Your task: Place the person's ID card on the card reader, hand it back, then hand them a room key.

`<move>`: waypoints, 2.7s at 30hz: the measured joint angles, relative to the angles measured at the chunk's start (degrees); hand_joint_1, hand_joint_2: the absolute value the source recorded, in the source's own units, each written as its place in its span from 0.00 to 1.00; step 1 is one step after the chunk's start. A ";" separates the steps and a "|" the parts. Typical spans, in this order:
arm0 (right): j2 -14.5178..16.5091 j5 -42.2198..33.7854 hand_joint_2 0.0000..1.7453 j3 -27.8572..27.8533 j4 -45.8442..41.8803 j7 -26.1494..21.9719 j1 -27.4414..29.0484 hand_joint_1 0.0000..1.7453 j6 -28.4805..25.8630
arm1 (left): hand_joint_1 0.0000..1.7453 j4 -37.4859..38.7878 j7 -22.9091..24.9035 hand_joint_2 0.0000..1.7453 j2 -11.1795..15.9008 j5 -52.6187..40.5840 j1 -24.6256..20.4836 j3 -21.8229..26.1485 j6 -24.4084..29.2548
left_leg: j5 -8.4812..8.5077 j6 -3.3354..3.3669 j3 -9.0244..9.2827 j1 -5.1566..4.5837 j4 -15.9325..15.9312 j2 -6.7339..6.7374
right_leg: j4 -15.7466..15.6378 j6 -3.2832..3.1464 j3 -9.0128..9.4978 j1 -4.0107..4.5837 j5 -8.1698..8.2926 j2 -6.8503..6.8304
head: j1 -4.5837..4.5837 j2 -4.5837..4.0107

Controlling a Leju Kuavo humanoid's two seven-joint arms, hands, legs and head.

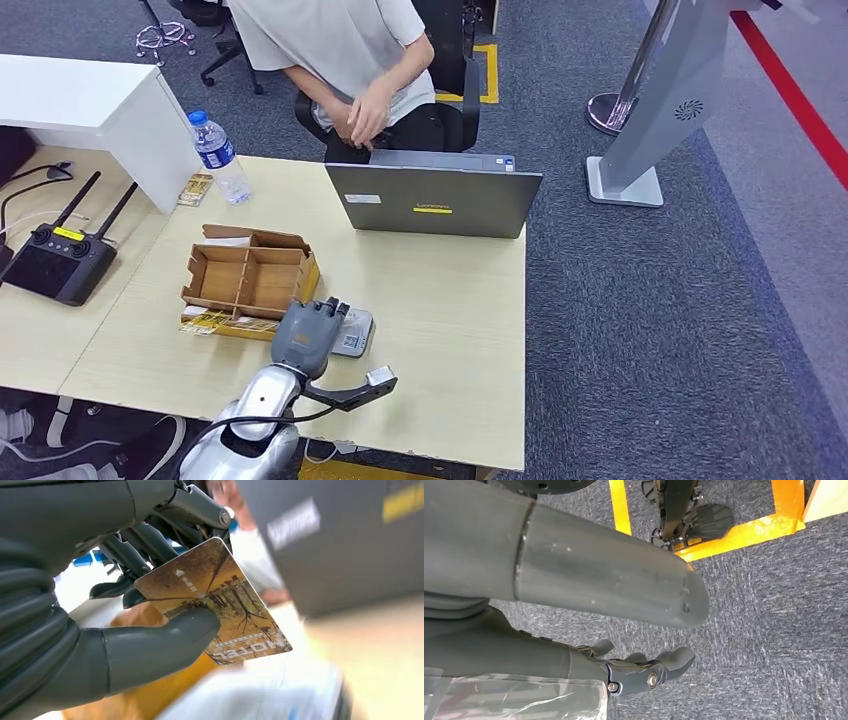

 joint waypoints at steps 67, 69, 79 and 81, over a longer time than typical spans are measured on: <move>0.98 6.73 0.00 -12.36 -0.33 -0.92 -0.30 0.00 -0.50 | 0.00 -28.50 0.03 1.00 15.49 10.09 20.21 6.80 -3.62 | -0.03 -0.08 -0.02 0.02 -0.09 0.09 | 0.00 -0.06 -0.05 0.01 -0.10 0.07 | 0.00 0.00; 0.98 7.27 0.00 -12.47 -0.35 -0.88 -0.32 0.00 -0.50 | 0.00 -27.57 0.15 1.00 14.59 9.57 20.64 8.95 -4.43 | -0.03 -0.08 -0.02 0.02 -0.09 0.06 | 0.00 -0.06 -0.04 0.01 -0.09 0.04 | 0.00 0.00; 0.98 9.92 0.00 -12.60 -0.48 -0.73 -0.45 0.00 0.07 | 0.00 -23.29 -2.62 1.00 5.72 4.87 16.25 19.65 -5.61 | 0.01 -0.08 0.01 0.02 -0.06 0.00 | 0.01 -0.05 0.00 0.00 -0.04 0.01 | 0.01 0.00; 0.98 10.24 0.00 -12.60 -0.48 -0.73 -0.46 0.00 0.19 | 0.00 -22.65 -2.69 1.00 4.66 4.70 15.16 20.61 -5.59 | 0.01 -0.08 0.02 0.03 -0.06 0.00 | 0.01 -0.05 0.01 0.00 -0.04 0.01 | 0.00 0.00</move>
